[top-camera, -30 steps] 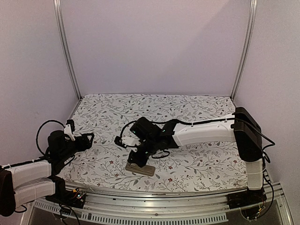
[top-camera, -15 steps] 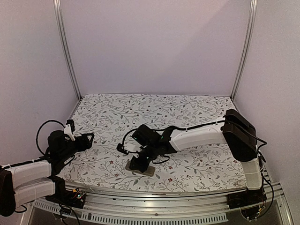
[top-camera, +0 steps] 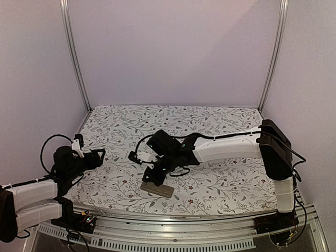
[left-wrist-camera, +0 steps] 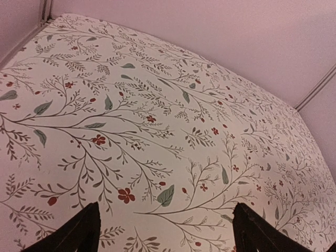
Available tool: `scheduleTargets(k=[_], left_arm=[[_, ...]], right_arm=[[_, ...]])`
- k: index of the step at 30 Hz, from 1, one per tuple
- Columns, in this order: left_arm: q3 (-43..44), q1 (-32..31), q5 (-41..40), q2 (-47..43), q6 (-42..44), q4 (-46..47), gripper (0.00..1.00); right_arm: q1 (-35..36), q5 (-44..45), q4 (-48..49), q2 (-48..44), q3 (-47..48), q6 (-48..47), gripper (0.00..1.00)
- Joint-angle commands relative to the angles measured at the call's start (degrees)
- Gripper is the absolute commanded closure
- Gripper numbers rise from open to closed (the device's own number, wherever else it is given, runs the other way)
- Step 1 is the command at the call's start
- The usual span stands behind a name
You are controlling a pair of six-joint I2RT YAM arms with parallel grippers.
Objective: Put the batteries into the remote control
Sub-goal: Press the battery cover on the remote control, then pick up the remote control from the center of the board.
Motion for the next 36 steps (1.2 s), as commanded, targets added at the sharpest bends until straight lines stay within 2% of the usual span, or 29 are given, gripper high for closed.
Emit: scheduleTargets(k=[1, 4, 5, 6, 7, 9, 10, 11, 19, 20, 27, 30, 33, 36], left_arm=[[-0.71, 0.44, -0.15, -0.01, -0.11, 0.39, 0.13], [-0.71, 0.42, -0.15, -0.01, -0.17, 0.39, 0.13], [-0.71, 0.42, -0.15, -0.01, -0.13, 0.39, 0.13], [-0.71, 0.42, -0.09, -0.01, -0.11, 0.39, 0.13], [-0.71, 0.42, -0.08, -0.01, -0.11, 0.39, 0.13], [-0.71, 0.43, -0.05, -0.01, -0.18, 0.46, 0.13], [-0.71, 0.42, 0.01, -0.01, -0.12, 0.43, 0.13], [-0.71, 0.43, 0.07, -0.07, -0.12, 0.47, 0.13], [-0.62, 0.42, 1.26, -1.68, 0.07, 1.11, 0.05], [-0.62, 0.42, 1.87, -1.99, -0.03, 1.43, 0.05], [-0.15, 0.51, 4.62, -5.30, 0.84, 2.29, 0.04], [0.50, 0.60, 7.20, -6.88, 2.02, 2.75, 0.04], [1.93, 0.62, 11.70, -8.11, 3.48, 2.84, 0.05], [5.46, 0.52, 20.45, -9.21, 7.37, 3.06, 0.10]], right_arm=[[-0.29, 4.64, -1.96, -2.72, 1.37, -0.07, 1.00], [-0.28, 5.92, -3.43, -0.78, 1.72, 1.01, 1.00], [-0.28, 6.74, -3.70, -0.34, 1.60, 1.39, 0.94], [-0.33, 7.55, -3.82, -0.35, 1.37, 1.83, 0.79], [-0.29, 8.24, -3.67, -0.67, 1.03, 2.10, 0.59], [-0.22, 9.03, -3.45, -1.96, 0.54, 2.03, 0.07], [-0.06, 8.90, -3.57, -2.42, 0.46, 1.68, 0.02], [0.04, 8.73, -4.22, -2.44, 0.64, 1.27, 0.01], [2.53, 14.18, -13.88, 3.32, 3.02, 0.37, 0.01], [2.53, 13.90, -13.93, 3.68, 3.04, 0.63, 0.04], [2.53, 14.14, -13.85, 4.42, 3.09, 1.35, 0.36], [2.53, 13.63, -13.93, 4.54, 3.08, 1.73, 0.57], [2.53, 11.74, -13.94, 4.42, 3.69, 2.22, 0.76], [1.76, 7.86, -13.01, 3.13, 4.18, 2.33, 0.82]])
